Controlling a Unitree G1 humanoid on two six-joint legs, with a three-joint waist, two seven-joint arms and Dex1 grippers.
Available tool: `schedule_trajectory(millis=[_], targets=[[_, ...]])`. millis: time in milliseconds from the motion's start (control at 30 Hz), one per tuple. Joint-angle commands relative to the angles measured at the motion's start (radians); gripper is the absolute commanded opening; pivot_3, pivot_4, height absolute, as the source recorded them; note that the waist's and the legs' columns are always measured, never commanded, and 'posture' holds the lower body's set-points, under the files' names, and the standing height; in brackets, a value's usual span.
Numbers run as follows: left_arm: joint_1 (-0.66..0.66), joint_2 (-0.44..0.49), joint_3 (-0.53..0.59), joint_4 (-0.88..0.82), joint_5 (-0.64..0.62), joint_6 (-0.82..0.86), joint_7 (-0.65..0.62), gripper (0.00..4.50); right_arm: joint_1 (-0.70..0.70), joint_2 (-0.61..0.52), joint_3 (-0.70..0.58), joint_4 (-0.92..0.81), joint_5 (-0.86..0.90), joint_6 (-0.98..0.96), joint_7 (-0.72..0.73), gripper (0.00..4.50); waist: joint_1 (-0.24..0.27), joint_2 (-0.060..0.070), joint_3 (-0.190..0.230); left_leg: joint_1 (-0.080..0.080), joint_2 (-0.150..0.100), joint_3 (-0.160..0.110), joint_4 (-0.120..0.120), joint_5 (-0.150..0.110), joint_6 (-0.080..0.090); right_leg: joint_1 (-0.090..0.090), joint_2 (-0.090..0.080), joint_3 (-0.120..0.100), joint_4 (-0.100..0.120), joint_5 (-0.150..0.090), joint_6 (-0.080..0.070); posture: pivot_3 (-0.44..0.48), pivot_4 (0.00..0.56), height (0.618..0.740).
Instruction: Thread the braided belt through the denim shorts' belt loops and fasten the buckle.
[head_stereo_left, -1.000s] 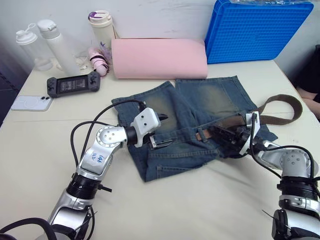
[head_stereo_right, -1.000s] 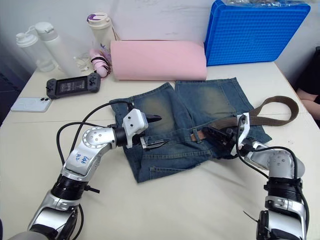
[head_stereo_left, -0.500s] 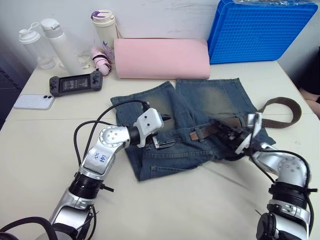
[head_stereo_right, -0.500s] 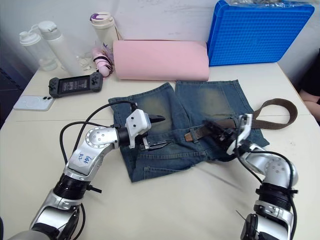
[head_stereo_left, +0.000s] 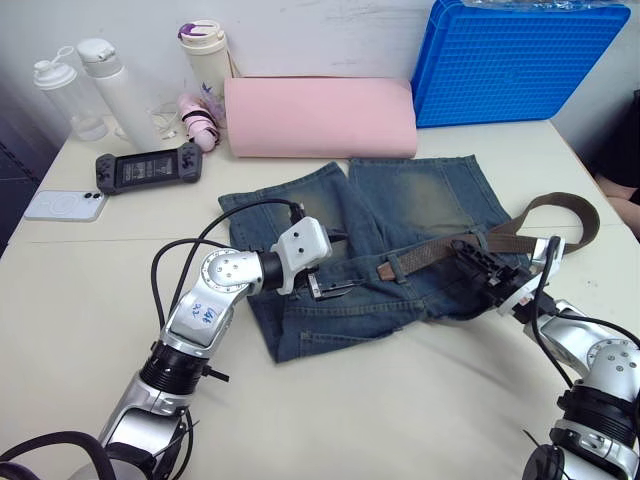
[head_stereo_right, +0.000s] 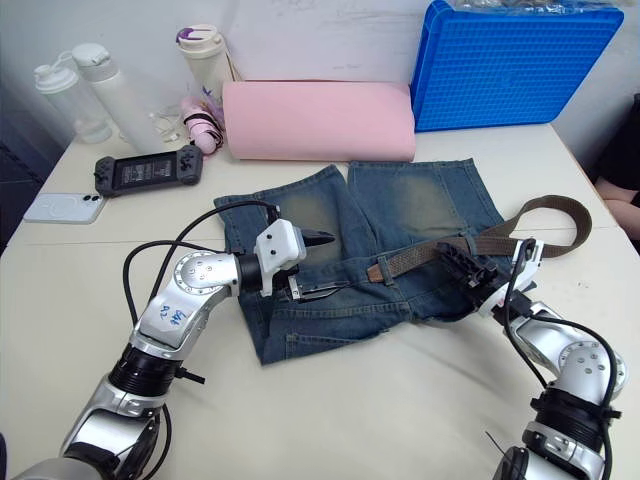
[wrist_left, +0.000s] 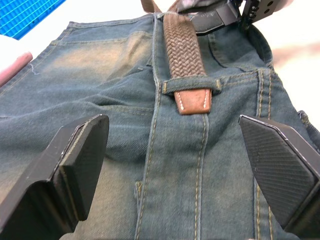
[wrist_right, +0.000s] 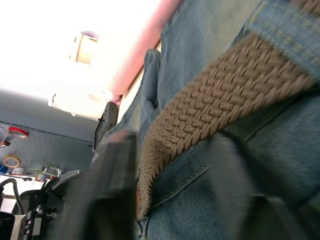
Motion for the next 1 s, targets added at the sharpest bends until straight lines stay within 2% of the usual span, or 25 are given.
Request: schedule_trajectory(millis=[33,333,467,667,1000], targets=[[-0.015,0.005,0.006,-0.020,0.006,-0.021,-0.005,4.50,-0.007,0.005,0.013,-0.011,0.027,-0.011,-0.013,0.06,0.000,0.000,0.000,0.000,0.000,0.000,0.000,0.000,0.000,0.000,0.000,0.000,0.000,0.000,0.000,0.000,0.150,0.740],[-0.002,0.031,-0.021,-0.007,0.073,-0.074,0.000,4.50,0.024,0.070,0.133,-0.091,0.003,-0.007,-0.051,0.06,-0.004,0.000,0.000,0.000,0.001,0.000,0.000,0.000,0.000,0.000,0.001,0.000,0.000,0.000,0.000,0.000,0.150,0.740],[-0.024,0.028,-0.099,0.071,0.222,-0.217,0.057,4.50,0.030,0.117,0.163,-0.126,0.016,-0.021,-0.091,0.06,-0.004,0.000,0.000,0.001,0.001,0.000,0.000,0.000,0.000,0.000,0.001,0.000,0.000,0.000,0.000,0.000,0.150,0.740],[-0.063,0.060,-0.195,0.160,0.422,-0.451,0.113,4.50,0.039,0.113,0.153,-0.127,0.027,-0.033,-0.114,0.06,-0.003,0.000,0.000,0.001,0.001,0.000,-0.001,0.000,0.000,0.000,0.001,0.000,0.000,0.000,0.000,0.000,0.150,0.740],[-0.108,0.028,-0.142,0.221,0.447,-0.627,0.205,4.50,0.069,0.109,0.170,-0.141,0.017,-0.044,-0.115,0.06,-0.002,0.000,0.000,0.001,0.001,0.000,-0.002,0.000,0.000,0.000,0.000,0.000,0.000,0.000,0.000,0.000,0.150,0.740]])
